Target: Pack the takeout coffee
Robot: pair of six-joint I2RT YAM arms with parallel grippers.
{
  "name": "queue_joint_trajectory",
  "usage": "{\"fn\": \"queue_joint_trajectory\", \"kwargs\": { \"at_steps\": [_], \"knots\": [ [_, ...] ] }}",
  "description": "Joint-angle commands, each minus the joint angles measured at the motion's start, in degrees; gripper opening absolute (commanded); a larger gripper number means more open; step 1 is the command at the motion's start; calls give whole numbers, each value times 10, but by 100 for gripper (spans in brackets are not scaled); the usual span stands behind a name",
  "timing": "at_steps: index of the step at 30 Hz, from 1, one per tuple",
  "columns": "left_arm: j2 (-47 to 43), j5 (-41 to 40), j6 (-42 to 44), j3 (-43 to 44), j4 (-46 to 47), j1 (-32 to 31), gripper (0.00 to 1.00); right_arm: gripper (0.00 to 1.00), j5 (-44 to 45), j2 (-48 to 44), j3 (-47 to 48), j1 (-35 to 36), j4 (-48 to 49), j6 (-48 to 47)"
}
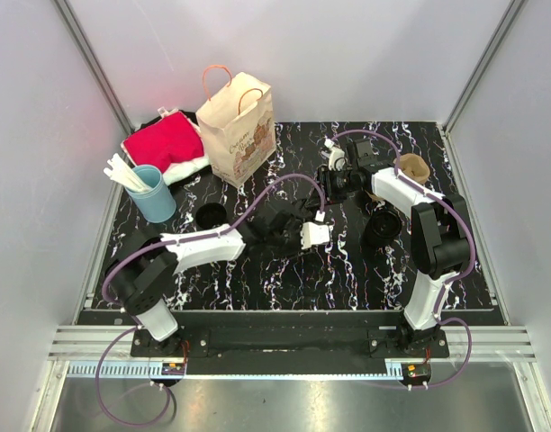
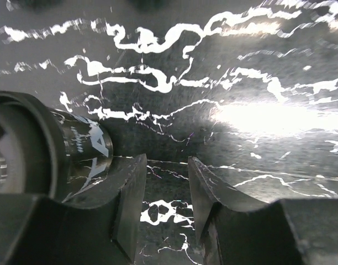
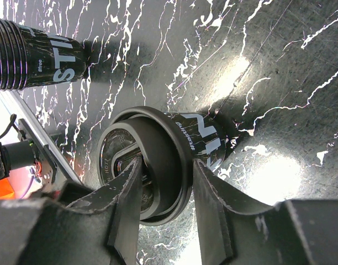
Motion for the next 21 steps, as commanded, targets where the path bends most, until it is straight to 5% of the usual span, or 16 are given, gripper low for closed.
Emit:
{"fn": "queue_joint_trajectory", "kwargs": {
  "at_steps": [1,12,21],
  "knots": [
    [-65,53,-11,8,12,6,42,44,67,17,-25,9,-36,-30],
    [-71,41,5,51,-42,9,55,44,65,14,-25,9,-36,-31],
    [-29,-71,20,74,2,5,55,44,63,11,-26,9,-36,-31]
  ]
}}
